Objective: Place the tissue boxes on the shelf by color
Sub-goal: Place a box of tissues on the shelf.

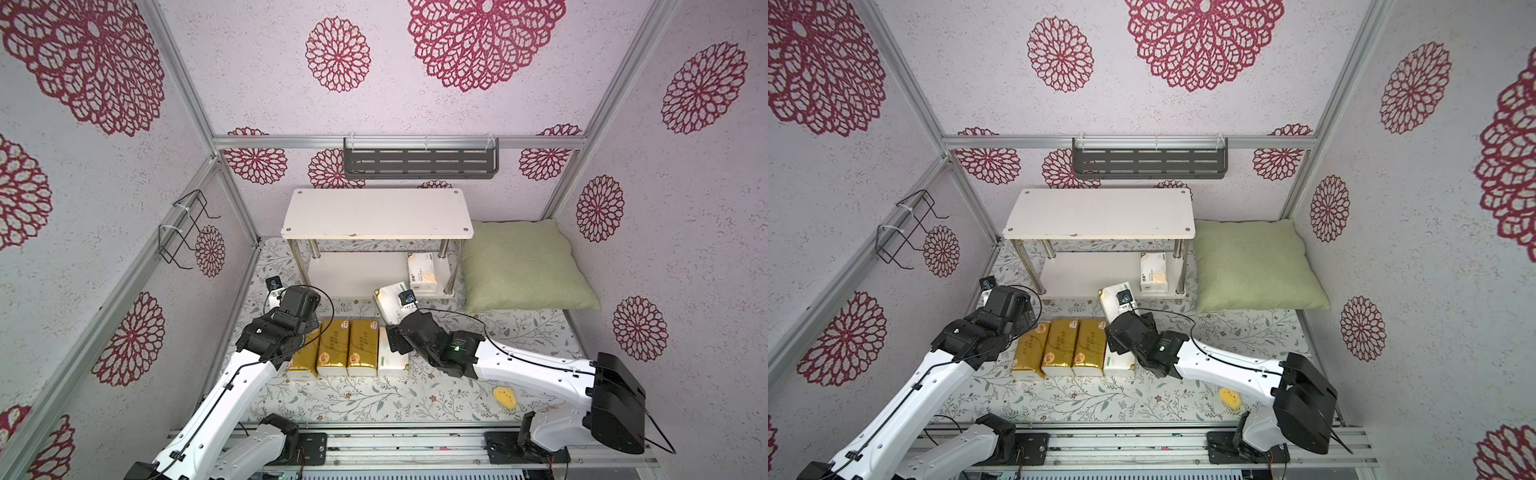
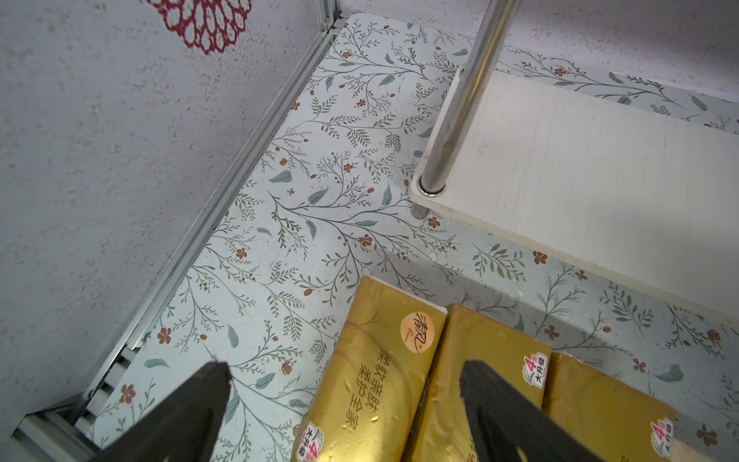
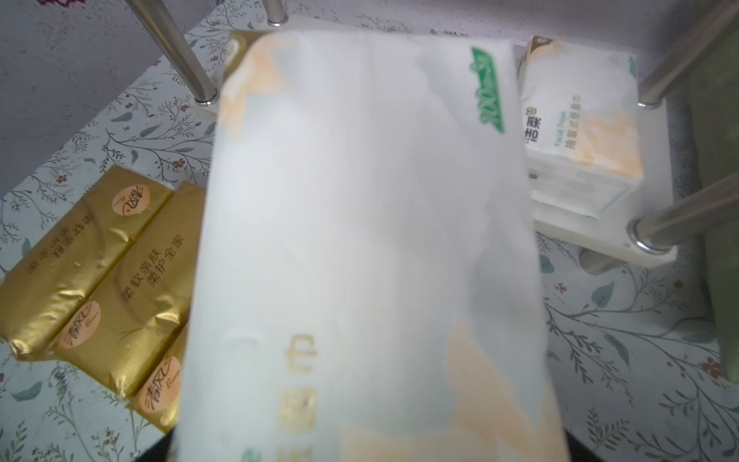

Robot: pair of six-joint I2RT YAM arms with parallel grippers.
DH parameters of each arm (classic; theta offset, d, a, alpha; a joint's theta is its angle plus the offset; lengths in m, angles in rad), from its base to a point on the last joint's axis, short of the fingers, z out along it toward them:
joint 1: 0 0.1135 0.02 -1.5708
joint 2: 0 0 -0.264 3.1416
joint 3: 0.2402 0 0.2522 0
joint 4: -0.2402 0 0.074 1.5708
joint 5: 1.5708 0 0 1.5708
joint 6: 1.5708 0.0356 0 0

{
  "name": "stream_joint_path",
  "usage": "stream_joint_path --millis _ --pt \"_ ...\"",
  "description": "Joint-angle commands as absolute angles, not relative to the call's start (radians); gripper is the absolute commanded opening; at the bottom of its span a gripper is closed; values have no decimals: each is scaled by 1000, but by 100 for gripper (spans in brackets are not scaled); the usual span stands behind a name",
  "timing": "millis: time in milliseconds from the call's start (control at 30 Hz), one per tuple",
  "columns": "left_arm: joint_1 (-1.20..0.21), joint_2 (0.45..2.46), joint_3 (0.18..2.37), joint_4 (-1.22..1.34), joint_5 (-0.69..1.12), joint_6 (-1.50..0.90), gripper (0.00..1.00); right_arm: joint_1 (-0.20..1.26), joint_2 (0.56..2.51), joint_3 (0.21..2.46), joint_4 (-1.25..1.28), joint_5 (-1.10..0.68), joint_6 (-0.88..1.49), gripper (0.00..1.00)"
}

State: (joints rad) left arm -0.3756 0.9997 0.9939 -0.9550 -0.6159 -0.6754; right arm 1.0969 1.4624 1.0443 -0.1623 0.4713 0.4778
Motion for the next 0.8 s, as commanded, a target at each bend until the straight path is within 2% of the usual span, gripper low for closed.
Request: stream_joint_path --millis 0,767 --pt "-383 999 988 -959 -623 -684 97 1071 1509 1117 -70 493 444 84" --pt "-384 1002 976 -949 -612 -684 97 901 1916 1458 -52 504 509 85"
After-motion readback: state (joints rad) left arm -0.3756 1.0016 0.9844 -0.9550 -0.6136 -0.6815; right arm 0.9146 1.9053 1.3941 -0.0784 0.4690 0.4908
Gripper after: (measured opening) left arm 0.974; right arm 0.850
